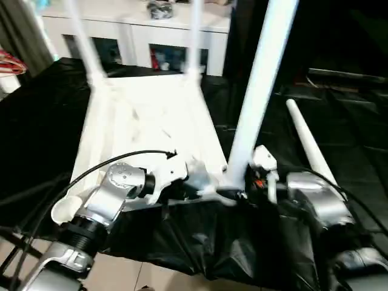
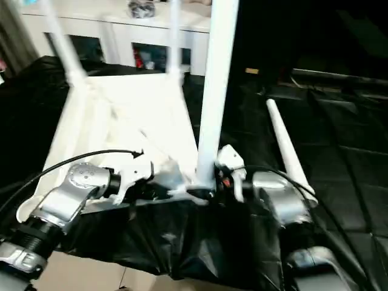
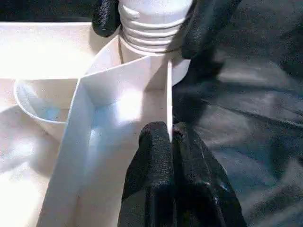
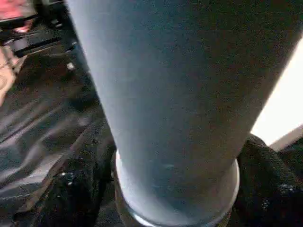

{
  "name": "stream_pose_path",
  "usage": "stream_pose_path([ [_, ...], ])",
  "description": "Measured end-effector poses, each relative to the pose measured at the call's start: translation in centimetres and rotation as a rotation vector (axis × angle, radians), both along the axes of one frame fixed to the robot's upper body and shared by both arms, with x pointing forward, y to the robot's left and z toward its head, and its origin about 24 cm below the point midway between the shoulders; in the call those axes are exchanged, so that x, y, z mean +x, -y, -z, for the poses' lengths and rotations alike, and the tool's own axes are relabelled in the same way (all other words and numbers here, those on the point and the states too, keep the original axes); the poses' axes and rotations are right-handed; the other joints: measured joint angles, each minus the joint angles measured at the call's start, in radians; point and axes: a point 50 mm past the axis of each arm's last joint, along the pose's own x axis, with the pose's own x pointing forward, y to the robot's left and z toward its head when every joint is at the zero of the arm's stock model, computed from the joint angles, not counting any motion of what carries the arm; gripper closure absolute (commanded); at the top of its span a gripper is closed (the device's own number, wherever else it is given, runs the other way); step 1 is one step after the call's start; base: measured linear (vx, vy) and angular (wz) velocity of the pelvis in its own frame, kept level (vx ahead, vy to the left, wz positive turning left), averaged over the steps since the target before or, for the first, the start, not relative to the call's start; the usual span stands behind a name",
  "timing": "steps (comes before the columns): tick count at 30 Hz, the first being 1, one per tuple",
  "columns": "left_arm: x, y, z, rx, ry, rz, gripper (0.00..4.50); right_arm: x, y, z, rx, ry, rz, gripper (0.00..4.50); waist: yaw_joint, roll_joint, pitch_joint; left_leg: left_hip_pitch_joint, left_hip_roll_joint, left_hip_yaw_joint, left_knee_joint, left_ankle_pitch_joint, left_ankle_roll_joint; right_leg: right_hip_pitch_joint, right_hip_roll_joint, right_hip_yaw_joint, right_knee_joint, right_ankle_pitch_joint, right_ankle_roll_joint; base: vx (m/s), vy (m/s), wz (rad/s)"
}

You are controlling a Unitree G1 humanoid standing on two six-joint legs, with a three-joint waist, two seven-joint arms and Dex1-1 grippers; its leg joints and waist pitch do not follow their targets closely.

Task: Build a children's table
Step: Rotate leg to tighten

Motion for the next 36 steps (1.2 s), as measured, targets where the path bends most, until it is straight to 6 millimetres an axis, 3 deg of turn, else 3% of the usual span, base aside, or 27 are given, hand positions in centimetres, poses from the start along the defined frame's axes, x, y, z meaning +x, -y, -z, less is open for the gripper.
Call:
stream_pose_path([
  [8, -0.1, -0.2, -0.1, 0.004, -0.005, 0.020, 4.50, -0.3, -0.1, -0.1, -0.009, 0.001, -0.016, 1.75, 0.003, 0.000, 0.000, 0.000, 0.000, 0.000, 0.000, 0.000, 0.000, 0.000, 0.000, 0.000, 0.000, -0.002, 0.003, 0.000, 0.000, 0.00],
  [11, 0.5, 0.1, 0.3, -0.009, 0.036, -0.090, 4.50, 0.8, -0.6, 0.4, 0.001, 0.034, 0.151, 1.77, -0.006, 0.000, 0.000, 0.001, 0.000, 0.000, 0.000, 0.000, 0.000, 0.001, 0.000, 0.000, 0.001, -0.002, 0.004, 0.000, 0.000, 0.00],
  [14, 1.0, 0.9, 0.5, -0.020, 0.062, -0.171, 4.50, 2.0, -1.2, 0.6, -0.004, 0.058, 0.309, 1.78, -0.033, 0.000, 0.000, 0.002, -0.001, 0.000, 0.000, 0.000, -0.001, 0.000, -0.001, 0.000, 0.000, -0.003, 0.005, 0.000, 0.000, 0.00],
  [17, 1.5, 2.1, 0.7, -0.033, 0.085, -0.258, 4.50, 3.1, -1.8, 0.8, 0.004, 0.075, 0.477, 1.78, -0.049, 0.000, 0.000, 0.003, -0.001, 0.000, 0.000, 0.000, -0.001, 0.000, -0.002, 0.000, 0.000, -0.003, 0.005, 0.000, 0.000, 0.00],
  [23, 2.2, 3.7, 0.7, -0.027, 0.114, -0.355, 4.50, 4.2, -2.8, 0.9, 0.014, 0.081, 0.690, 1.78, -0.055, 0.001, -0.001, 0.002, -0.001, 0.000, 0.000, 0.000, -0.001, 0.000, -0.001, -0.001, 0.000, -0.003, 0.005, 0.000, 0.000, 0.00],
  [24, 2.2, 3.9, 0.7, -0.027, 0.117, -0.363, 4.50, 4.3, -2.9, 0.9, 0.014, 0.084, 0.705, 1.43, -0.055, 0.001, -0.001, 0.002, -0.001, 0.000, 0.000, 0.000, -0.001, 0.000, -0.002, -0.001, 0.000, -0.003, 0.005, 0.000, 0.000, 0.00],
  [26, 2.2, 4.0, 0.7, -0.027, 0.122, -0.369, 4.50, 4.4, -3.0, 0.9, 0.016, 0.092, 0.716, 1.43, -0.054, 0.002, -0.001, 0.002, -0.001, 0.000, 0.000, 0.000, -0.001, 0.000, -0.002, -0.001, 0.000, -0.002, 0.004, 0.000, 0.000, 0.00],
  [28, 2.2, 4.1, 0.7, -0.027, 0.123, -0.369, 4.50, 4.4, -3.0, 1.0, 0.018, 0.099, 0.716, 1.06, -0.053, 0.003, -0.002, 0.002, -0.001, 0.000, 0.000, 0.000, -0.001, 0.000, -0.002, -0.001, 0.000, -0.002, 0.003, 0.000, 0.000, 0.00],
  [30, 2.2, 4.1, 0.7, -0.028, 0.121, -0.364, 4.50, 4.4, -3.0, 1.0, 0.023, 0.099, 0.701, 1.04, -0.053, 0.003, -0.002, 0.002, -0.001, 0.000, 0.000, 0.000, -0.001, 0.000, -0.002, -0.001, 0.000, -0.002, 0.003, 0.000, 0.000, 0.00],
  [33, 2.2, 4.0, 0.7, -0.027, 0.120, -0.359, 4.50, 4.3, -3.0, 0.9, 0.029, 0.096, 0.670, 0.62, -0.054, 0.003, -0.002, 0.002, -0.001, 0.000, 0.000, 0.000, -0.001, 0.000, -0.002, -0.001, 0.000, -0.002, 0.003, 0.000, 0.000, 0.00],
  [36, 2.1, 3.6, 0.6, -0.027, 0.112, -0.341, 4.50, 4.1, -2.9, 0.8, 0.029, 0.098, 0.607, 0.56, -0.055, 0.003, -0.002, 0.002, -0.001, 0.000, 0.000, 0.000, -0.001, 0.000, -0.002, -0.001, 0.000, -0.002, 0.003, 0.000, 0.000, 0.00],
])
